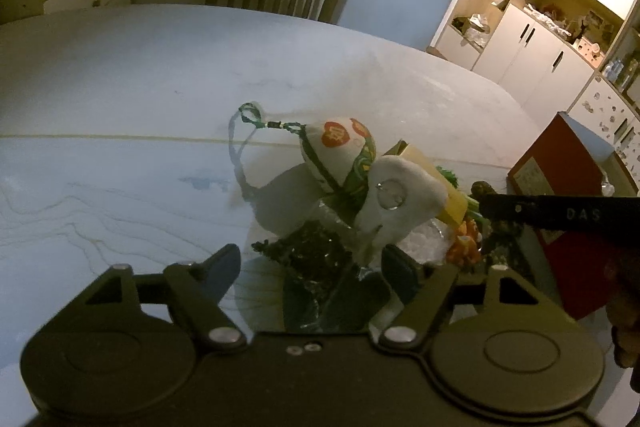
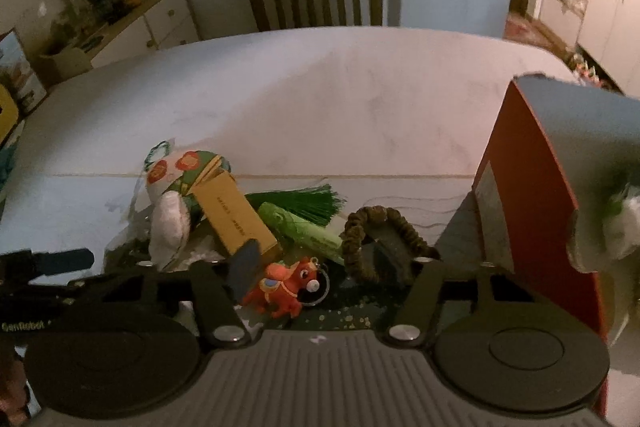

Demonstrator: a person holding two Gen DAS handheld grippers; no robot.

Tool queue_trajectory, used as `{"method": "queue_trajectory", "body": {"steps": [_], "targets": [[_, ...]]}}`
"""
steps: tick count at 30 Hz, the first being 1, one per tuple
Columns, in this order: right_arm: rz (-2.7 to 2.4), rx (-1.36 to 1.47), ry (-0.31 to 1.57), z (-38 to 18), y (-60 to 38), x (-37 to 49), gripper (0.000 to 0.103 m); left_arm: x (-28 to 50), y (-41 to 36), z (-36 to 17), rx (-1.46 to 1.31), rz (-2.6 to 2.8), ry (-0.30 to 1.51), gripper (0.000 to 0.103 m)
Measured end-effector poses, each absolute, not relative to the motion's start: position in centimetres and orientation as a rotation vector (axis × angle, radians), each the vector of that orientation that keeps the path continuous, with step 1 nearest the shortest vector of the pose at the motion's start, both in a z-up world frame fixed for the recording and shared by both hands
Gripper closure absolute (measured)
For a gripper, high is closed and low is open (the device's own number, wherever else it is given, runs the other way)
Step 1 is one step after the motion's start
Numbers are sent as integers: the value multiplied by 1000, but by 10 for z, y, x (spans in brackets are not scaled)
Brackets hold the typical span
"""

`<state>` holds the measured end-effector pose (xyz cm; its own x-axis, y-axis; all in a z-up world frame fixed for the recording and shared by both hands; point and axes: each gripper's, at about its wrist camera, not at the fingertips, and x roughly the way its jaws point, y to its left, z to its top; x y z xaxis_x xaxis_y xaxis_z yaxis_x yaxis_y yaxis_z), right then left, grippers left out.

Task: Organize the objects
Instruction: 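Withdraw both tools from the shoebox toward the remaining pile, then grasp the dark green crinkled packet with the left tool while the right tool grasps the brown bead string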

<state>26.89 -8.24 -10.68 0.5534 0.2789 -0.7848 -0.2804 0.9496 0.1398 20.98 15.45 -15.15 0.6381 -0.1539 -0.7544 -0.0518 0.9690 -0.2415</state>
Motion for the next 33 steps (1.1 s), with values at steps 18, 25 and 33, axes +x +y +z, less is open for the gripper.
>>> {"method": "queue_trajectory", "body": {"steps": [18,25,33], "targets": [[290,55,973,-125,-95,289,80,212,157,-156,-283,-83,893,67],[286,62,981,-127,-99,289,93,212,156,-156,-283,-72,900,78],[274,47,941,-117,-102,281,95,203,155,-150,-275,-65,893,82]]}}
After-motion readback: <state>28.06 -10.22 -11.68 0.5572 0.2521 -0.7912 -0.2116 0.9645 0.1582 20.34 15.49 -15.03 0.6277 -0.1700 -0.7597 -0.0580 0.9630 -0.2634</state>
